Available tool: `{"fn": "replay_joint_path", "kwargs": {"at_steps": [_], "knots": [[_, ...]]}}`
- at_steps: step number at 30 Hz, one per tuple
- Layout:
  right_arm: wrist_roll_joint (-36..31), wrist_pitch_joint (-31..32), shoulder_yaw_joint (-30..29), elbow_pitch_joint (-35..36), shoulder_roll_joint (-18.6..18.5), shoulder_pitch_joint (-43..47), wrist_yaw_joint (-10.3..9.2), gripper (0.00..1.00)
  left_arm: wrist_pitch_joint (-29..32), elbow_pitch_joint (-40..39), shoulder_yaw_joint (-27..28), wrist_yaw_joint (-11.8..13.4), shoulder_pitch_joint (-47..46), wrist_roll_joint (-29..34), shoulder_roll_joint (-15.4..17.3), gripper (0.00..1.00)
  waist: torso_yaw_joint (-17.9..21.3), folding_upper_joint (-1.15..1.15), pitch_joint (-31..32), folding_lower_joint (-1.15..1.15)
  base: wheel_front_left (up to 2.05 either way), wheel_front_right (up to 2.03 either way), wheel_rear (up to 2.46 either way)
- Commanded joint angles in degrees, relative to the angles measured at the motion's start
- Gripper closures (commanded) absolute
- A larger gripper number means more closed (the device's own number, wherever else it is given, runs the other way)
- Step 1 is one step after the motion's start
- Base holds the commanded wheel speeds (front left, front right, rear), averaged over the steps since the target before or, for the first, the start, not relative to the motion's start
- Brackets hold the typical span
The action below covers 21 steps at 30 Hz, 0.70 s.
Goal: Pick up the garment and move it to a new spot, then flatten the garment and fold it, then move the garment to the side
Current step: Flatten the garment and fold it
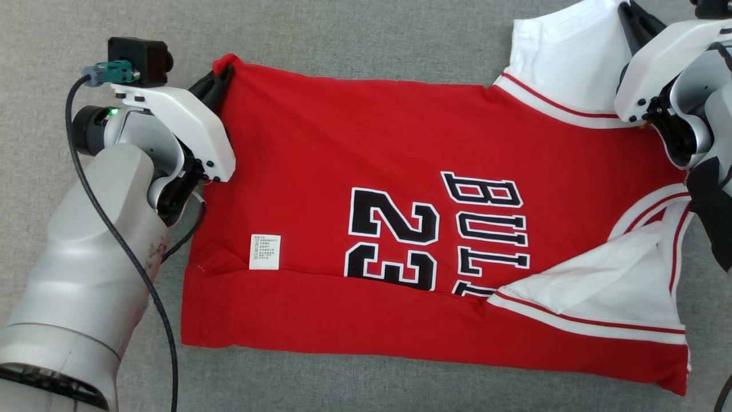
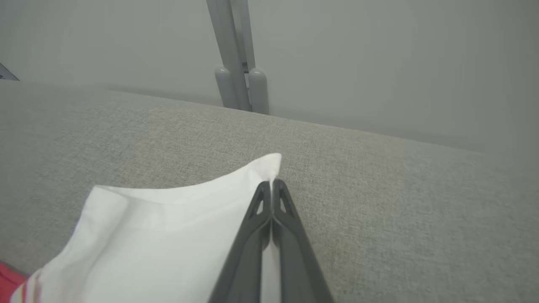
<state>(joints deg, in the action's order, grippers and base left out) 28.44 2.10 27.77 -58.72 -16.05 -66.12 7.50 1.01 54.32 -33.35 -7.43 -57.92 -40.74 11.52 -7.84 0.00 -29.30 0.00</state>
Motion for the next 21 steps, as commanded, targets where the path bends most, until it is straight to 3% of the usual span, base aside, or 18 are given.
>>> {"fn": "replay_joint_path", "kwargs": {"at_steps": [1,11,21], "knots": [[1.87,-1.32,0.52,0.99,-0.22,0.23,0.0,1.0,-0.64,-0.03,-0.23,-0.06,-0.49,-0.72,0.82,1.0,0.54,0.0,0.48,0.0,0.0,0.0,0.0],[12.13,-7.35,8.2,14.06,-6.72,7.48,-0.01,1.0,-4.98,-3.13,-0.66,0.0,3.64,-2.7,5.38,1.0,2.14,0.0,3.33,0.0,0.0,0.0,0.0],[21.73,-11.01,9.48,34.8,-15.67,23.69,0.0,1.0,-7.34,-13.86,0.75,3.06,14.61,-4.5,9.74,1.0,3.95,0.0,6.16,0.0,0.0,0.0,0.0]]}}
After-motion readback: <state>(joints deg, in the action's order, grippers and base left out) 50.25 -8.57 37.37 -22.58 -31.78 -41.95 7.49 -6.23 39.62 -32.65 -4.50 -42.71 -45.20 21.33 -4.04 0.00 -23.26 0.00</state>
